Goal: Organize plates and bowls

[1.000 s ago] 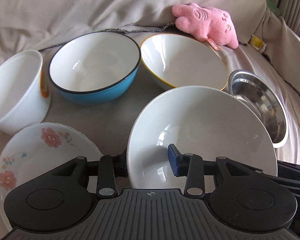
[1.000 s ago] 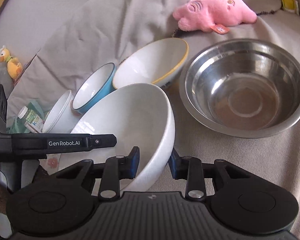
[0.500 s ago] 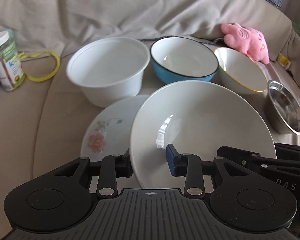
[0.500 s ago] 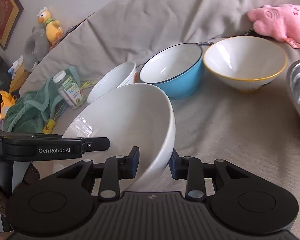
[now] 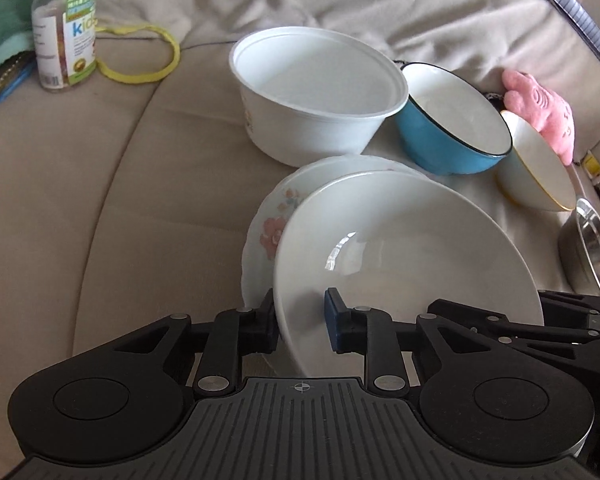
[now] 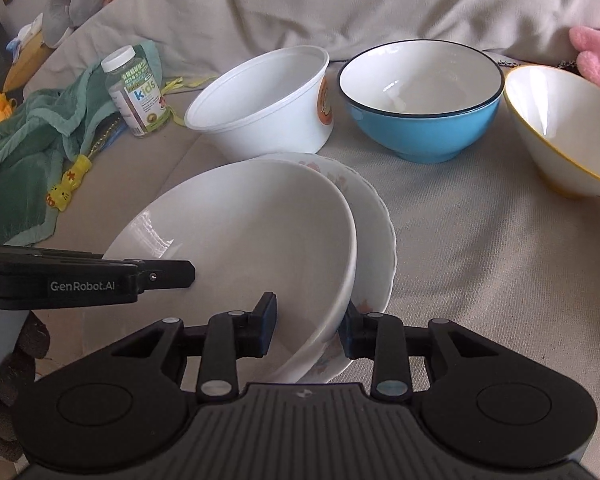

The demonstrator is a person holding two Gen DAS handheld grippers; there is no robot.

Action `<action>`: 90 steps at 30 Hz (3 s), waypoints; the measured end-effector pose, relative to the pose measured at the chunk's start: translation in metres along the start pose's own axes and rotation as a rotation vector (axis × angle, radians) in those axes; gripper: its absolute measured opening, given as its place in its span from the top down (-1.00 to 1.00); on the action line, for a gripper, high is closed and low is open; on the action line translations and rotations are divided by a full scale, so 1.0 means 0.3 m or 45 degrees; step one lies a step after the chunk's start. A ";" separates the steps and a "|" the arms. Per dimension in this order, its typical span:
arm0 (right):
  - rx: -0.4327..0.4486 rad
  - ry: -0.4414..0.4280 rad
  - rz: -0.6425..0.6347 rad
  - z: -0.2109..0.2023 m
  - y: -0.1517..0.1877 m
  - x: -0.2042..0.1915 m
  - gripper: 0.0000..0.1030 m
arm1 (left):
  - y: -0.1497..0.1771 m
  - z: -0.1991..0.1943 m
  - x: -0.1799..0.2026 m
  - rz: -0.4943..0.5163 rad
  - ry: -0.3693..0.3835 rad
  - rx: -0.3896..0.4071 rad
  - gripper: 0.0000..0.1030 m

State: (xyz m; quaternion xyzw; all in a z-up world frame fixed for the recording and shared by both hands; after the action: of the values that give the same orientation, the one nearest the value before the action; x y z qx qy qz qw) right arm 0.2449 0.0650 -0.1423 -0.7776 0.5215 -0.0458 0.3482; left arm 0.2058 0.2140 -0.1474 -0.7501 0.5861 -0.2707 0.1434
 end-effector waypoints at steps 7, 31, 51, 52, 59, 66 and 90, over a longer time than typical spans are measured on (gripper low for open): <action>-0.096 -0.085 0.115 -0.001 -0.006 0.030 0.37 | -0.012 0.023 -0.038 -0.110 0.061 -0.045 0.60; 0.032 0.009 -0.005 -0.090 -0.105 0.021 0.37 | -0.080 -0.063 -0.072 -0.136 0.036 0.048 0.67; 0.475 0.606 0.189 -0.510 -0.144 0.650 -0.36 | -0.229 -0.155 0.298 -0.055 0.006 0.328 0.64; 0.467 0.675 0.201 -0.521 -0.134 0.701 -0.37 | -0.226 -0.136 0.363 -0.017 0.040 0.310 0.64; 0.501 0.867 0.310 -0.613 -0.043 0.946 -0.57 | -0.137 0.015 0.788 0.171 0.303 0.153 0.64; 0.595 0.816 0.442 -0.576 0.029 1.069 -0.47 | -0.068 0.121 1.063 0.289 0.425 0.074 0.64; 0.476 0.392 0.617 -0.421 0.137 1.114 0.71 | -0.057 0.265 1.096 0.252 0.289 0.067 0.37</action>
State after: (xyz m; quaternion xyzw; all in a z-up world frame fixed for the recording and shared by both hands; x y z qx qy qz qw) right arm 0.3090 -0.2879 -0.1688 -0.5378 0.7201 -0.1732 0.4027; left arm 0.3199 -0.1040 -0.1246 -0.6493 0.6623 -0.3535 0.1216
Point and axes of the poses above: each gripper's, at about its wrist camera, not at the fingertips, and z roughly the way its jaws point, x to its right, y to its underside, the point moved 8 cm from there along z, roughly the way its jaws point, and after that the axes turned 4 degrees about x, right-handed, at the moved point
